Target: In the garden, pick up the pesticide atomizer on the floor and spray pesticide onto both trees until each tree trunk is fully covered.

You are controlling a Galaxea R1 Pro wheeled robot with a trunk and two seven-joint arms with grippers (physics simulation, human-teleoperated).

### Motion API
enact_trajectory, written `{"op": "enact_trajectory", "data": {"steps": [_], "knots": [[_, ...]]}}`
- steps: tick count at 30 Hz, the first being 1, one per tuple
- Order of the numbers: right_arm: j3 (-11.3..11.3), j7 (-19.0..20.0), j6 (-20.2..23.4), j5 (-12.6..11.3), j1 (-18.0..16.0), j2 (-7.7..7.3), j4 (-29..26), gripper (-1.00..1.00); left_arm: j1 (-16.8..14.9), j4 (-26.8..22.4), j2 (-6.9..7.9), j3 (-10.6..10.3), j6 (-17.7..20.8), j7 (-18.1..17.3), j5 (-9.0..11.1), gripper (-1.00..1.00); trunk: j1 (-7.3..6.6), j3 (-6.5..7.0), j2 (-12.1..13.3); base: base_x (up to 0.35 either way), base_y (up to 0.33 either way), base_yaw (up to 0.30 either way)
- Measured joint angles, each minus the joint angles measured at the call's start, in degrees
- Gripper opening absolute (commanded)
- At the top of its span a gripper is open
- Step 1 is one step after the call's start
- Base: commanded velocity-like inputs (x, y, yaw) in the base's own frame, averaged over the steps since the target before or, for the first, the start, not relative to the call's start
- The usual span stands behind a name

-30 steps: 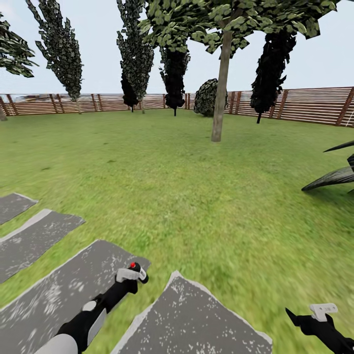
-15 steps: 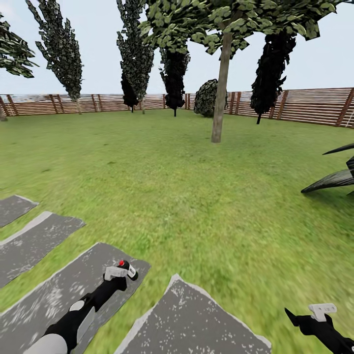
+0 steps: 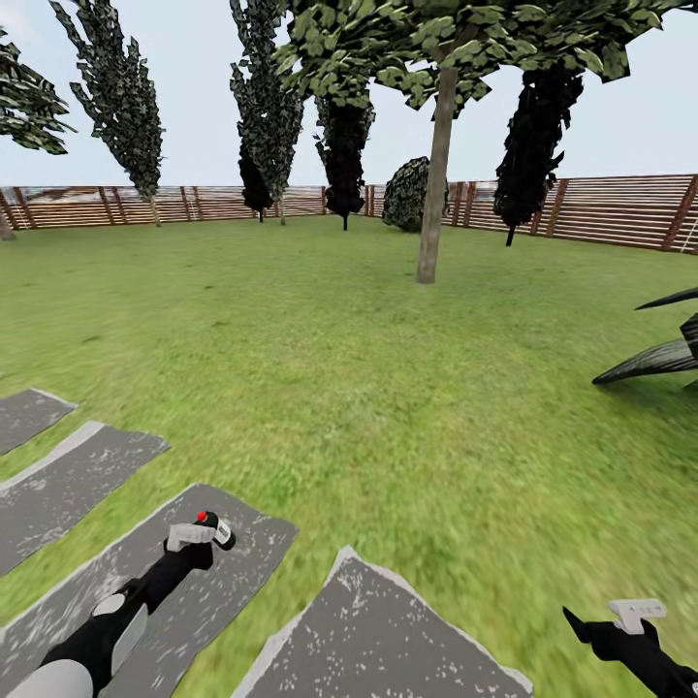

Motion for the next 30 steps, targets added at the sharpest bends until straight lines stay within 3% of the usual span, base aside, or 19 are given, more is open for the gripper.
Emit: {"op": "enact_trajectory", "data": {"steps": [8,17,30], "knots": [[0.0,-1.3,0.0,0.0,0.0,0.43,0.0,1.0,0.0,0.0,0.4,-0.3,0.2,-1.2,-0.1,-1.0,-1.76,1.44,3.2,0.0,0.0,0.0],[0.0,-1.4,0.0,0.0,0.0,0.45,0.0,1.0,0.0,-0.1,0.34,-0.5,0.4,-12.0,-0.2,-1.0,-3.73,3.05,6.8,0.0,0.0,0.0],[0.1,-1.4,0.0,0.0,0.0,0.47,0.0,1.0,0.0,-0.1,0.34,-0.4,0.3,-13.0,0.0,-1.0,-6.59,5.39,12.0,0.0,0.0,0.0]]}}
